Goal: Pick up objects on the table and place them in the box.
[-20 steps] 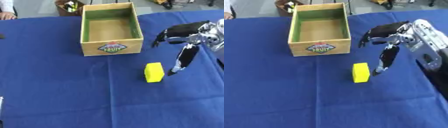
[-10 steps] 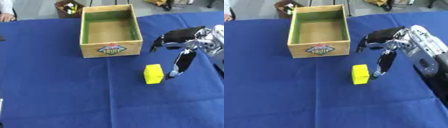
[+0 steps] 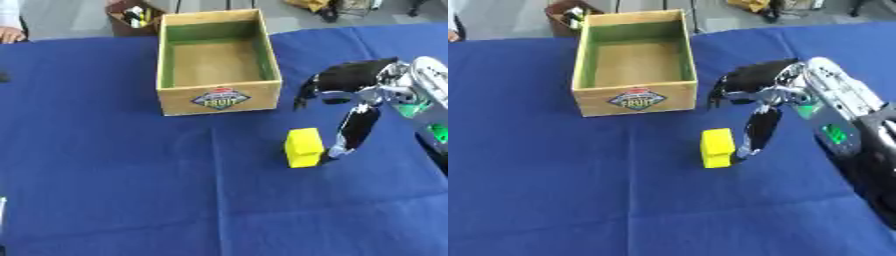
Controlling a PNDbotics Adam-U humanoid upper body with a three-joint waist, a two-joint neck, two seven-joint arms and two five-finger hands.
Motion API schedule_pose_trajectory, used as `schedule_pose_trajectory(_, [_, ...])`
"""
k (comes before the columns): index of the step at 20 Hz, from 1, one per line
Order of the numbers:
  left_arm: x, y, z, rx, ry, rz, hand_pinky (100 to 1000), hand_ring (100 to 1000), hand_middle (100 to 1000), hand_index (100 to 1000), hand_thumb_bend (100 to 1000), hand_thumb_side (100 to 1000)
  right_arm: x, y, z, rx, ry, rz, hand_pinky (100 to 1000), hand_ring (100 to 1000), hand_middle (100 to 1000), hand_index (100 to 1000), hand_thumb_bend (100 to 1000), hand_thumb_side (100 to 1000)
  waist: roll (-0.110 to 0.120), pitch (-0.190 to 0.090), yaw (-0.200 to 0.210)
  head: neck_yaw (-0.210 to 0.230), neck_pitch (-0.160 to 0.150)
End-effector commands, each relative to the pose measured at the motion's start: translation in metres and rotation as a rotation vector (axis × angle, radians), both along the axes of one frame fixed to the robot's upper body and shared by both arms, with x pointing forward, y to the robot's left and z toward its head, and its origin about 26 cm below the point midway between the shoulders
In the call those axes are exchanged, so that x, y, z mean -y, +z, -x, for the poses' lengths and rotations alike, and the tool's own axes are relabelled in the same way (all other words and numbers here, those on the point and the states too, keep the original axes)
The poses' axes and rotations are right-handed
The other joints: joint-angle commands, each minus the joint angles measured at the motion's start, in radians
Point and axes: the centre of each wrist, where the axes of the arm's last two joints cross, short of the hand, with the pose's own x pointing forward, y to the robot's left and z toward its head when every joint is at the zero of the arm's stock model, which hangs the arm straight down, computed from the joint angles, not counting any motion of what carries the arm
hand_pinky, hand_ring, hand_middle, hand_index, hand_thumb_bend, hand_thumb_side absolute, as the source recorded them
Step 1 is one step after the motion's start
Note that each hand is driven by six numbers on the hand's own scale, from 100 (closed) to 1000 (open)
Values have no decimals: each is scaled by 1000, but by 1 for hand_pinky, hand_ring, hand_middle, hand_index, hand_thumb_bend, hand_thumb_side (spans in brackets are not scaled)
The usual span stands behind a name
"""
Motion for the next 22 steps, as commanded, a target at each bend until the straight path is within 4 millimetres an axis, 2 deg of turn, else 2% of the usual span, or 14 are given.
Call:
schedule_pose_trajectory(1, [-1,6,3,24,3,-11,412,534,558,718,100,1000,2,3,-1,13,-23,0,723,817,721,858,651,405,-3,-20,-1,0,-1])
schedule_pose_trajectory(5, [0,6,3,24,2,-10,412,534,558,718,100,1000,2,-1,-3,5,-31,-5,721,817,717,855,648,406,-2,-19,-1,-1,-1])
schedule_pose_trajectory(7, [0,6,3,24,2,-9,411,534,558,717,100,1000,2,-5,-4,-7,-38,-16,703,796,680,844,632,459,-1,-18,0,-2,-1])
schedule_pose_trajectory(11, [0,6,3,24,0,-7,412,535,558,716,100,1000,1,-14,-6,-30,-60,-42,689,780,655,834,612,468,1,-16,1,-4,0])
schedule_pose_trajectory(16, [0,6,3,23,0,-7,412,535,559,715,100,1000,-1,-11,-4,-26,-68,-79,661,752,611,804,556,509,1,-15,1,-3,1])
schedule_pose_trajectory(22, [1,6,3,23,-1,-6,412,536,559,714,100,1000,-3,-10,-2,-25,-76,-97,649,737,584,782,487,511,1,-14,0,-4,2])
